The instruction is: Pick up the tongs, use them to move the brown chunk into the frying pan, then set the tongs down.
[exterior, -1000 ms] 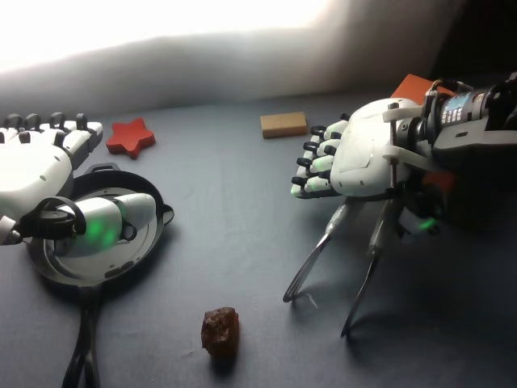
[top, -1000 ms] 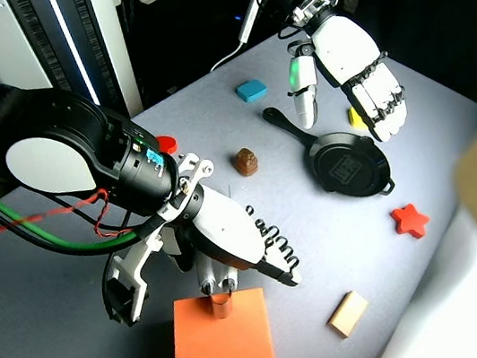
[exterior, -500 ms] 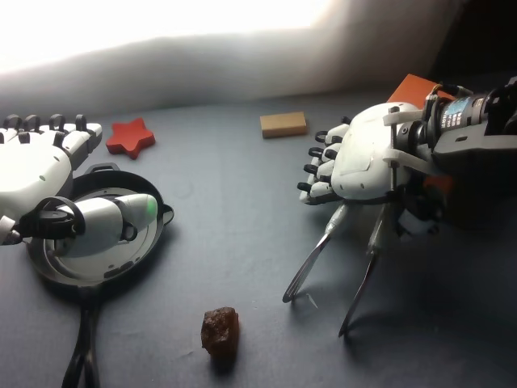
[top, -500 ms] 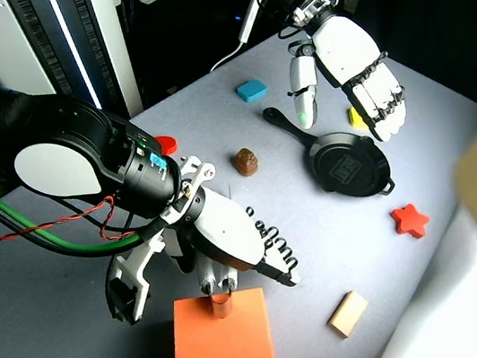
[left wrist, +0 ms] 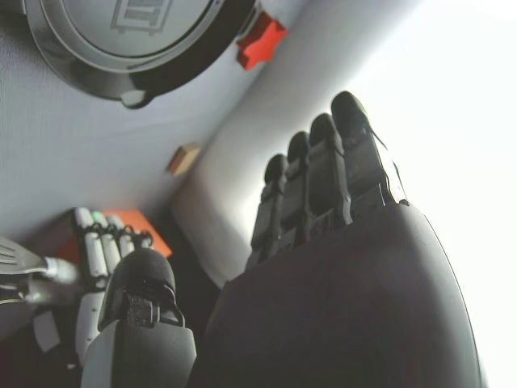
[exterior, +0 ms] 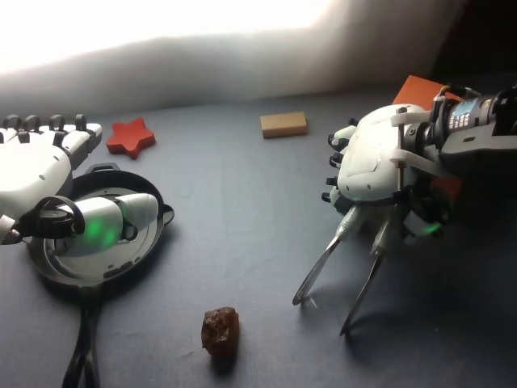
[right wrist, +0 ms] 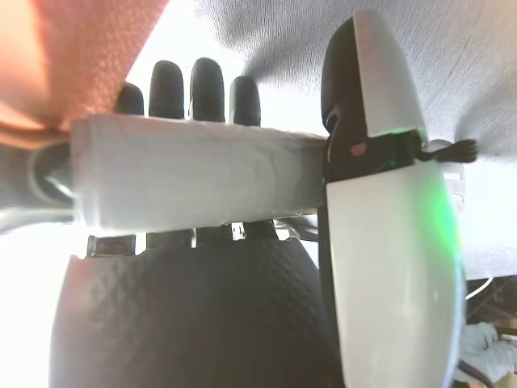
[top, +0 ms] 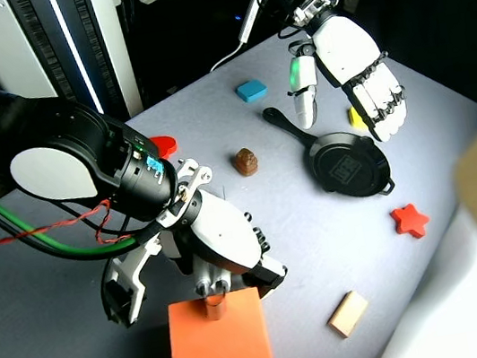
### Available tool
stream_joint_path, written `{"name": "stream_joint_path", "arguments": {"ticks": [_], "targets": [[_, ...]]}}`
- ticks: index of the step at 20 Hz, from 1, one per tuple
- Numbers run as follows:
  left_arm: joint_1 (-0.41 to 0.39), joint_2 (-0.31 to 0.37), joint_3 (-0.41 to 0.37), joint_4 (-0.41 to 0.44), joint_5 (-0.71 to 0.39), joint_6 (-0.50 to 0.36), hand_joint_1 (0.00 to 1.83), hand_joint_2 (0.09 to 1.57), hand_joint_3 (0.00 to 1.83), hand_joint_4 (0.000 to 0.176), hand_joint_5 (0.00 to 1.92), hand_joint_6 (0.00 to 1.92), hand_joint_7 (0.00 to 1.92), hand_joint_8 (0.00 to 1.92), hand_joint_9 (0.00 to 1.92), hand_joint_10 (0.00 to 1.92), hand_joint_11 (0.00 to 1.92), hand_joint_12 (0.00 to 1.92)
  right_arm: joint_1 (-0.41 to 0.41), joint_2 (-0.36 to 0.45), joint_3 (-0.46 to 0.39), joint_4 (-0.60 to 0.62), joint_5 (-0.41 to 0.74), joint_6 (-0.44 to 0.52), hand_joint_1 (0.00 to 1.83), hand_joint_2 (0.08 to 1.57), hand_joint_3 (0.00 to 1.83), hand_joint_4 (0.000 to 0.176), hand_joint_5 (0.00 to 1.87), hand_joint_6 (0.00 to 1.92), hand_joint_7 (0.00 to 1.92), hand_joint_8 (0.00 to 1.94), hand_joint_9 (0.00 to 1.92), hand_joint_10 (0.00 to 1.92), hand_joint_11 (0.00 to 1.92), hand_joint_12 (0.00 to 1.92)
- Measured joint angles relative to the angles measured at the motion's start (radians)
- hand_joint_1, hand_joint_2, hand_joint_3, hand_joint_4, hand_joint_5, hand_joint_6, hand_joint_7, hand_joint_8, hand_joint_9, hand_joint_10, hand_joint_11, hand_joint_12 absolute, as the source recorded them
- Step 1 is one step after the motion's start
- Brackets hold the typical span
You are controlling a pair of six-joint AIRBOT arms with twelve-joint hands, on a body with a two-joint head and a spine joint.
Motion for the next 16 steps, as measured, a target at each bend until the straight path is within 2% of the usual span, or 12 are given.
{"name": "stream_joint_path", "arguments": {"ticks": [4, 6, 8, 9, 10, 11, 14, 15, 16], "targets": [[0.000, 0.000, 0.000, 0.000, 0.000, 0.000, 0.00, 1.19, 0.00, 0.018, 0.04, 0.00, 0.08, 0.00, 0.09, 0.00, 0.00, 0.46, 0.005, 0.005, -0.001, 0.002, -0.006, 0.000, 1.08, 1.11, 0.07, 0.000, 0.56, 0.72, 0.81, 0.19, 0.46, 0.88, 0.06, 1.69], [0.000, 0.000, 0.000, 0.000, 0.000, 0.000, 0.00, 1.19, 0.00, 0.025, 0.05, 0.00, 0.10, 0.00, 0.10, 0.00, 0.00, 0.48, 0.015, 0.008, -0.002, 0.007, -0.013, 0.000, 1.11, 1.10, 0.07, 0.000, 0.66, 0.65, 0.86, 0.21, 0.57, 0.82, 0.21, 1.64], [0.000, 0.000, 0.000, 0.000, 0.000, 0.000, 0.00, 1.19, 0.00, 0.028, 0.04, 0.00, 0.09, 0.00, 0.09, 0.00, 0.00, 0.44, 0.031, 0.010, -0.002, 0.023, -0.018, 0.000, 1.11, 1.12, 0.08, 0.000, 0.71, 0.58, 0.88, 0.20, 0.59, 0.79, 0.24, 1.63], [0.000, 0.000, 0.000, 0.000, 0.000, 0.000, 0.00, 1.19, 0.00, 0.025, 0.04, 0.00, 0.09, 0.00, 0.09, 0.00, 0.00, 0.46, 0.034, 0.010, -0.003, 0.026, -0.018, 0.000, 1.10, 1.19, 0.04, 0.000, 0.76, 1.15, 0.89, 0.21, 0.60, 0.81, 0.23, 1.67], [0.000, 0.000, 0.000, 0.000, 0.000, 0.000, 0.00, 1.19, 0.00, 0.024, 0.04, 0.00, 0.09, 0.00, 0.08, 0.00, 0.00, 0.46, 0.039, 0.010, -0.004, 0.027, -0.020, 0.001, 1.09, 1.23, 0.02, 0.000, 0.74, 1.30, 0.89, 0.21, 0.59, 0.82, 0.23, 1.67], [0.000, 0.000, 0.000, 0.000, 0.000, 0.000, 0.00, 1.19, 0.00, 0.021, 0.04, 0.00, 0.08, 0.00, 0.08, 0.00, 0.00, 0.46, 0.041, 0.010, -0.005, 0.029, -0.024, 0.011, 1.07, 1.25, 0.01, 0.000, 0.71, 1.38, 0.88, 0.21, 0.57, 0.84, 0.22, 1.68], [0.002, 0.000, 0.000, 0.001, 0.000, 0.000, 0.00, 1.19, 0.00, 0.019, 0.05, 0.01, 0.09, 0.01, 0.09, 0.00, 0.00, 0.46, 0.068, 0.022, -0.008, 0.033, -0.042, 0.077, 1.08, 1.26, 0.00, 0.000, 0.71, 1.37, 0.88, 0.24, 0.56, 0.89, 0.23, 1.69], [0.004, 0.000, 0.000, 0.000, 0.000, 0.000, 0.00, 1.19, 0.00, 0.018, 0.05, 0.00, 0.09, 0.01, 0.09, 0.00, 0.00, 0.46, 0.079, 0.030, -0.012, 0.032, -0.045, 0.105, 1.08, 1.22, 0.00, 0.000, 0.63, 0.92, 0.87, 0.24, 0.56, 0.87, 0.23, 1.66], [0.004, 0.000, 0.000, 0.000, 0.001, 0.000, 0.00, 1.19, 0.00, 0.021, 0.02, 0.00, 0.08, 0.00, 0.09, 0.00, 0.00, 0.45, 0.088, 0.040, -0.020, 0.026, -0.046, 0.119, 1.08, 1.21, 0.00, 0.000, 0.67, 0.69, 0.86, 0.24, 0.55, 0.85, 0.21, 1.66]]}}
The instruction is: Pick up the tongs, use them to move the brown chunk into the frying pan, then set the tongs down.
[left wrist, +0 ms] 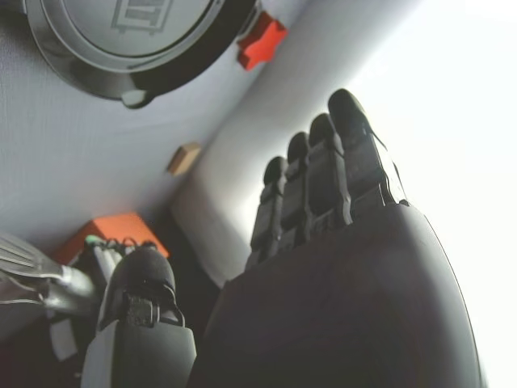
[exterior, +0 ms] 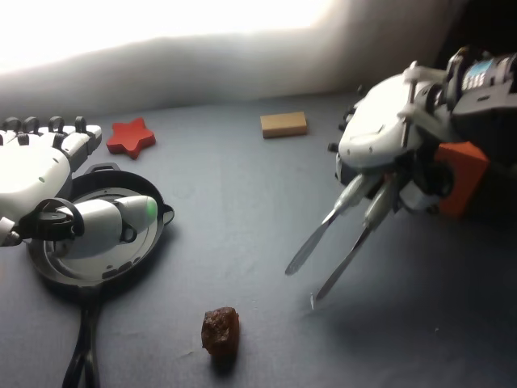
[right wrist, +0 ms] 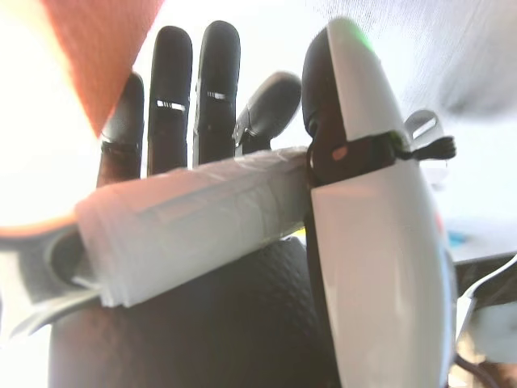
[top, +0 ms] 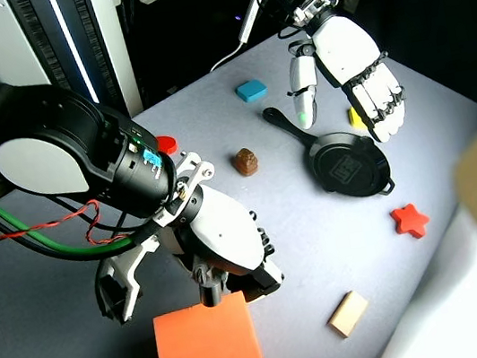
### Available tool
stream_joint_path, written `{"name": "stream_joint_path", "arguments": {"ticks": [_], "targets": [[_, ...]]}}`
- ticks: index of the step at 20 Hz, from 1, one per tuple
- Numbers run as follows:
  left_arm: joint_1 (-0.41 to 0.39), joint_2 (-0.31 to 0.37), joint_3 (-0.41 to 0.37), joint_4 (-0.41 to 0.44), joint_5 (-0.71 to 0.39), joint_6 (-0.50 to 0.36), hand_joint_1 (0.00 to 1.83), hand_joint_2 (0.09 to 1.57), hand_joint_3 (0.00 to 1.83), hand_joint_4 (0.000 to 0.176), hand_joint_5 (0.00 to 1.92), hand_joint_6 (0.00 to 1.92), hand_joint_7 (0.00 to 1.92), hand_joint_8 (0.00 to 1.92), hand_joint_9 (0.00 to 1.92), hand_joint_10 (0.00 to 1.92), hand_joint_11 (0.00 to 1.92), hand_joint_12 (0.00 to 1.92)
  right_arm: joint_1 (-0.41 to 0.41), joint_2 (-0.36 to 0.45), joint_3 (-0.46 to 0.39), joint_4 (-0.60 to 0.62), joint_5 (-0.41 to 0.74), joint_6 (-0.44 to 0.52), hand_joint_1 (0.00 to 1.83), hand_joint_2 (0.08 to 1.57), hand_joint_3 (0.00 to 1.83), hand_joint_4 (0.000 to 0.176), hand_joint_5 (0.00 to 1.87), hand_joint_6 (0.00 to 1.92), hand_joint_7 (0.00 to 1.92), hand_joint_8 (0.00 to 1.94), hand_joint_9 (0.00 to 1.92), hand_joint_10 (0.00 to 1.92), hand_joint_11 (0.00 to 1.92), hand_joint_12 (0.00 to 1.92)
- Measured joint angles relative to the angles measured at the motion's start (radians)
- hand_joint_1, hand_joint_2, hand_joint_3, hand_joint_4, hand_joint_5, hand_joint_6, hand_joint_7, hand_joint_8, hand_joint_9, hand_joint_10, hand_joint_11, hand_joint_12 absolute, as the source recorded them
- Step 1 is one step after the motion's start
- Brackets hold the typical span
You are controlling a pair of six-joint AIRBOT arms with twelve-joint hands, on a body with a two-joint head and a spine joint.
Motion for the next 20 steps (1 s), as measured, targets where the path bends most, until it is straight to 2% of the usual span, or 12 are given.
{"name": "stream_joint_path", "arguments": {"ticks": [1, 2, 6, 8, 10, 11, 14, 18, 20], "targets": [[0.000, 0.000, 0.000, 0.000, -0.001, 0.000, 0.00, 1.19, 0.00, 0.022, 0.02, 0.00, 0.08, 0.00, 0.09, 0.00, 0.00, 0.45, 0.008, 0.017, -0.020, -0.004, 0.001, 0.007, 1.08, 1.21, 0.00, 0.000, 0.71, 0.58, 0.86, 0.23, 0.55, 0.84, 0.21, 1.65], [0.000, 0.000, 0.000, 0.000, -0.001, 0.000, 0.00, 1.19, 0.00, 0.022, 0.02, 0.00, 0.08, 0.00, 0.09, 0.00, 0.00, 0.45, 0.010, 0.034, -0.043, -0.006, 0.005, 0.018, 1.08, 1.21, 0.00, 0.000, 0.71, 0.58, 0.86, 0.23, 0.55, 0.84, 0.21, 1.65], [0.000, 0.000, 0.000, 0.000, -0.001, 0.000, 0.00, 1.19, 0.00, 0.018, 0.05, 0.00, 0.09, 0.00, 0.09, 0.00, 0.00, 0.43, 0.034, 0.089, -0.129, -0.032, 0.006, 0.165, 1.08, 1.19, 0.00, 0.000, 0.74, 0.50, 0.88, 0.21, 0.59, 0.80, 0.25, 1.62], [0.000, 0.000, 0.001, 0.000, 0.000, 0.000, 0.00, 1.20, 0.00, 0.015, 0.06, 0.01, 0.10, 0.01, 0.10, 0.01, 0.00, 0.43, 0.034, 0.105, -0.155, -0.125, 0.016, 0.295, 1.06, 1.20, 0.00, 0.000, 0.73, 0.50, 0.86, 0.20, 0.57, 0.80, 0.21, 1.64], [0.000, 0.000, 0.007, 0.000, 0.000, 0.000, 0.00, 1.21, 0.00, 0.013, 0.05, 0.00, 0.09, 0.00, 0.09, 0.00, 0.00, 0.42, 0.030, 0.116, -0.176, -0.247, 0.002, 0.465, 1.09, 1.19, 0.00, 0.000, 0.74, 0.51, 0.87, 0.20, 0.58, 0.81, 0.23, 1.64], [0.000, 0.000, 0.007, 0.000, -0.003, 0.000, 0.00, 1.20, 0.00, 0.016, 0.07, 0.00, 0.11, 0.00, 0.11, 0.00, 0.00, 0.46, 0.024, 0.116, -0.186, -0.319, -0.012, 0.547, 1.09, 1.19, 0.00, 0.000, 0.73, 0.50, 0.88, 0.20, 0.58, 0.80, 0.23, 1.64], [0.000, 0.000, 0.007, 0.000, -0.001, 0.000, 0.00, 1.20, 0.00, 0.019, 0.03, 0.00, 0.08, 0.00, 0.09, 0.00, 0.00, 0.42, 0.018, 0.113, -0.237, -0.529, -0.080, 0.799, 1.07, 1.19, 0.00, 0.000, 0.76, 0.47, 0.90, 0.17, 0.62, 0.75, 0.25, 1.61], [0.000, 0.000, 0.014, 0.000, 0.006, -0.002, 0.00, 1.20, 0.00, 0.021, 0.02, 0.00, 0.08, 0.00, 0.08, 0.00, 0.00, 0.38, 0.018, 0.100, -0.294, -0.684, -0.190, 1.021, 1.08, 1.17, 0.00, 0.000, 0.75, 0.47, 0.89, 0.16, 0.61, 0.75, 0.25, 1.61], [0.002, 0.000, 0.025, 0.001, 0.010, -0.005, 0.00, 1.19, 0.00, 0.022, 0.02, 0.00, 0.07, 0.00, 0.08, 0.00, 0.00, 0.38, 0.018, 0.100, -0.332, -0.736, -0.220, 1.089, 1.08, 1.17, 0.00, 0.000, 0.72, 0.49, 0.88, 0.15, 0.60, 0.77, 0.24, 1.61]]}}
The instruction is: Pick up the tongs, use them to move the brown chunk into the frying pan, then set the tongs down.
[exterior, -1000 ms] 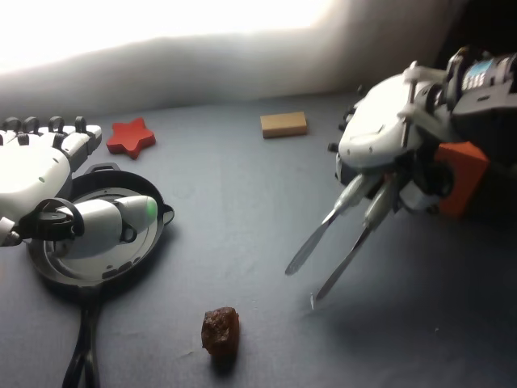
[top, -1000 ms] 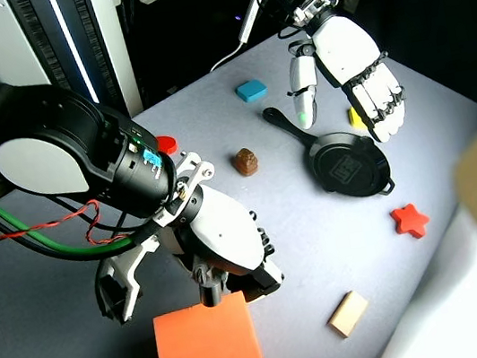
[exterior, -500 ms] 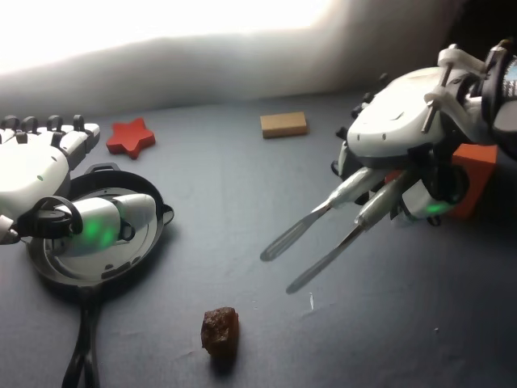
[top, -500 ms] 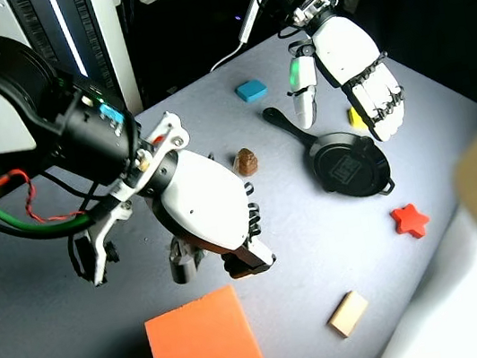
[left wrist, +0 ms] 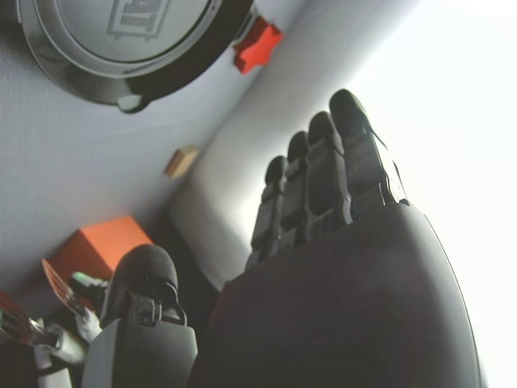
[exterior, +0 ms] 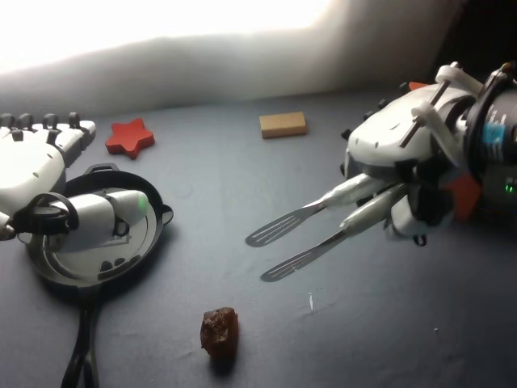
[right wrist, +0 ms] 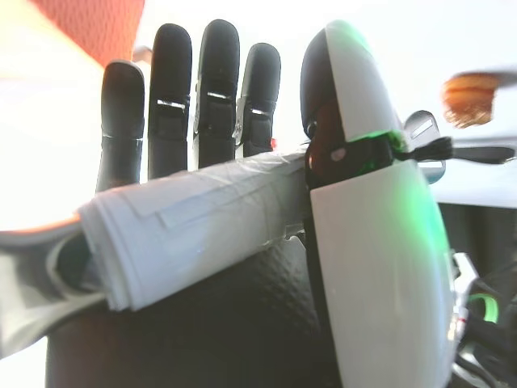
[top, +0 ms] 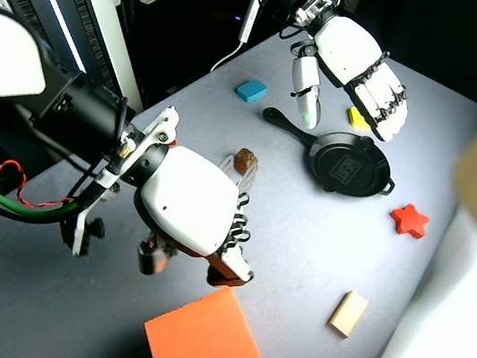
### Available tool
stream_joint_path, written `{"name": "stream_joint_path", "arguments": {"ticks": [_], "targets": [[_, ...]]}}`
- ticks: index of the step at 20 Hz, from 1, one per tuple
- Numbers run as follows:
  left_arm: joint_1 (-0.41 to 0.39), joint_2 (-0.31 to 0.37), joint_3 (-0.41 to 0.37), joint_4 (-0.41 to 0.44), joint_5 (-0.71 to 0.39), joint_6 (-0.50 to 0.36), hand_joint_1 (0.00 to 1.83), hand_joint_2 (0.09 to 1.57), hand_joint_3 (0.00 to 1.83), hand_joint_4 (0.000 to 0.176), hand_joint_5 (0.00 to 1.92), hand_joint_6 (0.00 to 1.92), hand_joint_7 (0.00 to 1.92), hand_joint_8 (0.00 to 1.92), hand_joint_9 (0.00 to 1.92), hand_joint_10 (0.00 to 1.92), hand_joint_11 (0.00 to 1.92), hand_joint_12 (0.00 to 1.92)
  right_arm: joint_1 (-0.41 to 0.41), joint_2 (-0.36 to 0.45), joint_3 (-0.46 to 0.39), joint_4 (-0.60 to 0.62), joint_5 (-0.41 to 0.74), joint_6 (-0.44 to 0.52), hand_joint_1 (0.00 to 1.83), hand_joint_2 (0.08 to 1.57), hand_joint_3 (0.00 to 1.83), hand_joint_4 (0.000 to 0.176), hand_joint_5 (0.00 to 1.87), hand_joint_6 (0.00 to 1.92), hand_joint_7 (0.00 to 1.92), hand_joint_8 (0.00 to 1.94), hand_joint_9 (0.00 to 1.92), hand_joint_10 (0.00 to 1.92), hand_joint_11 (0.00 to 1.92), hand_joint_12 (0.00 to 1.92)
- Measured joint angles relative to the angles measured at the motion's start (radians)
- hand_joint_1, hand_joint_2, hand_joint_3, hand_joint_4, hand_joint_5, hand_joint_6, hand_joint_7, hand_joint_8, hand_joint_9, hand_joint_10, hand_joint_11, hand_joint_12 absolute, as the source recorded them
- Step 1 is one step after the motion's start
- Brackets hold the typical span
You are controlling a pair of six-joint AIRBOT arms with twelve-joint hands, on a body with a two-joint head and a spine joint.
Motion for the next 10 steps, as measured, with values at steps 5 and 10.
{"name": "stream_joint_path", "arguments": {"ticks": [5, 10], "targets": [[0.010, 0.000, 0.012, 0.015, 0.016, -0.025, 0.00, 1.19, 0.00, 0.022, 0.02, 0.00, 0.08, 0.00, 0.08, 0.00, 0.00, 0.41, 0.000, -0.036, -0.092, -0.075, -0.103, 0.182, 1.07, 1.16, 0.00, 0.000, 0.63, 0.59, 0.85, 0.15, 0.55, 0.78, 0.19, 1.64], [0.028, 0.000, 0.027, 0.041, 0.019, -0.050, 0.00, 1.19, 0.00, 0.018, 0.02, 0.00, 0.07, 0.00, 0.08, 0.00, 0.00, 0.41, -0.023, -0.061, -0.132, -0.141, -0.178, 0.282, 1.09, 1.15, 0.00, 0.000, 0.57, 0.69, 0.82, 0.20, 0.50, 0.86, 0.16, 1.66]]}}
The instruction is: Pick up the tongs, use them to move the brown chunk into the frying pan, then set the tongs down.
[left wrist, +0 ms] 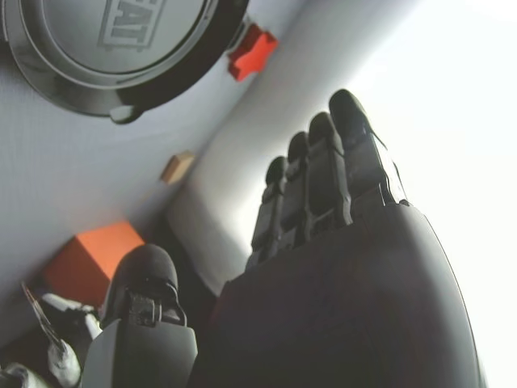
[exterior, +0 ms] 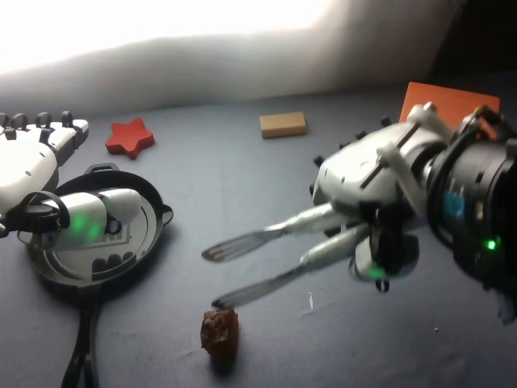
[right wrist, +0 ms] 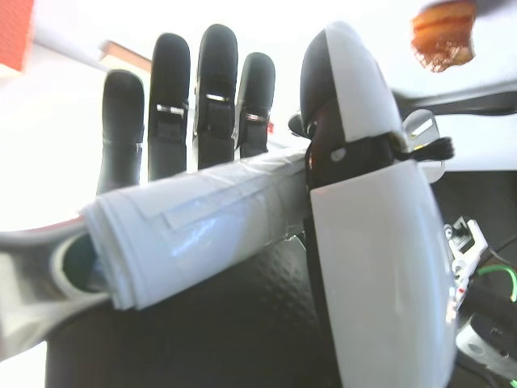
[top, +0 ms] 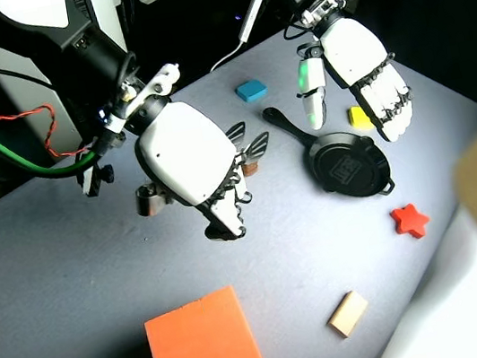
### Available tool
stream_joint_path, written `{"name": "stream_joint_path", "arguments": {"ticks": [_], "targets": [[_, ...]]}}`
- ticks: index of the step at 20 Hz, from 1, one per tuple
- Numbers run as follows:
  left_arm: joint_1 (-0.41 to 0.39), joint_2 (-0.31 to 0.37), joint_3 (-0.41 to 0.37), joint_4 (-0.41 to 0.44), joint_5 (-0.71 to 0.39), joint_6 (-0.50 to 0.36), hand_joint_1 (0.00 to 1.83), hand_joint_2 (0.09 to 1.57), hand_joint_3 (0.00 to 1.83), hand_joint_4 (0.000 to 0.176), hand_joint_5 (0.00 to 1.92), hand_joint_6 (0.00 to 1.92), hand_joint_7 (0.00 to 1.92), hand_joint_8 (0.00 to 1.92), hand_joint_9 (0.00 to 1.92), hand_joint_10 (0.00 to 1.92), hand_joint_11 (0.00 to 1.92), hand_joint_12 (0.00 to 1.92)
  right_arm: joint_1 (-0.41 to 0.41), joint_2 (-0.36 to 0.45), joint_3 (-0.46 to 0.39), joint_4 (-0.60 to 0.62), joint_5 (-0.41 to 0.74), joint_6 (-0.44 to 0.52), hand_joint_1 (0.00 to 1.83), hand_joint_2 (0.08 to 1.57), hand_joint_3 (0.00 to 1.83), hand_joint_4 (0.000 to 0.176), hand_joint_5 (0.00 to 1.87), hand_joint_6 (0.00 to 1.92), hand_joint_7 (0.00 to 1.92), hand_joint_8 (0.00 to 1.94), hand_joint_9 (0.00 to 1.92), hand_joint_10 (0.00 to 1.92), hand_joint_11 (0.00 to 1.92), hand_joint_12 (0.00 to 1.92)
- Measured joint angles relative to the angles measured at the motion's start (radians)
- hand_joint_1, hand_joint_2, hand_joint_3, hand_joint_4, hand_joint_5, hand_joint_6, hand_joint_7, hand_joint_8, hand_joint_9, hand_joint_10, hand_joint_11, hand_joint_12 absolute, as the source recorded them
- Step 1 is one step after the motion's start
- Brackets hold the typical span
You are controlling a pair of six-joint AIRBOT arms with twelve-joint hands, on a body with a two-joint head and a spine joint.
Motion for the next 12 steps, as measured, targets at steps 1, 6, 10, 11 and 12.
{"name": "stream_joint_path", "arguments": {"ticks": [1, 6, 10, 11, 12], "targets": [[0.001, 0.000, 0.000, 0.000, 0.001, -0.001, 0.00, 1.19, 0.00, 0.022, 0.02, 0.00, 0.08, 0.00, 0.08, 0.00, 0.00, 0.40, -0.009, -0.005, -0.004, -0.007, -0.001, 0.011, 1.09, 1.15, 0.00, 0.000, 0.57, 0.69, 0.81, 0.20, 0.49, 0.86, 0.14, 1.67], [0.018, -0.001, 0.023, 0.005, 0.002, -0.011, 0.00, 1.18, 0.00, 0.027, 0.01, 0.00, 0.08, 0.00, 0.08, 0.00, 0.00, 0.44, -0.047, -0.028, -0.001, -0.034, -0.026, 0.119, 1.08, 1.15, 0.00, 0.000, 0.58, 0.62, 0.79, 0.22, 0.49, 0.82, 0.13, 1.65], [0.061, -0.001, 0.053, 0.016, 0.003, -0.049, 0.00, 1.20, 0.00, 0.027, 0.04, 0.01, 0.09, 0.00, 0.10, 0.00, 0.00, 0.44, -0.054, -0.036, 0.000, -0.022, -0.041, 0.146, 1.08, 1.16, 0.00, 0.000, 0.58, 0.61, 0.78, 0.22, 0.48, 0.83, 0.11, 1.66], [0.069, -0.001, 0.060, 0.010, 0.005, -0.053, 0.00, 1.19, 0.00, 0.024, 0.03, 0.00, 0.07, 0.00, 0.08, 0.00, 0.00, 0.41, -0.054, -0.040, 0.000, -0.016, -0.041, 0.147, 1.07, 1.17, 0.00, 0.000, 0.58, 0.61, 0.78, 0.22, 0.48, 0.83, 0.10, 1.66], [0.075, -0.001, 0.066, 0.006, 0.005, -0.056, 0.00, 1.19, 0.00, 0.023, 0.03, 0.00, 0.07, 0.00, 0.08, 0.00, 0.00, 0.40, -0.054, -0.043, 0.000, -0.006, -0.040, 0.147, 1.07, 1.16, 0.00, 0.000, 0.58, 0.61, 0.78, 0.22, 0.48, 0.83, 0.11, 1.66]]}}
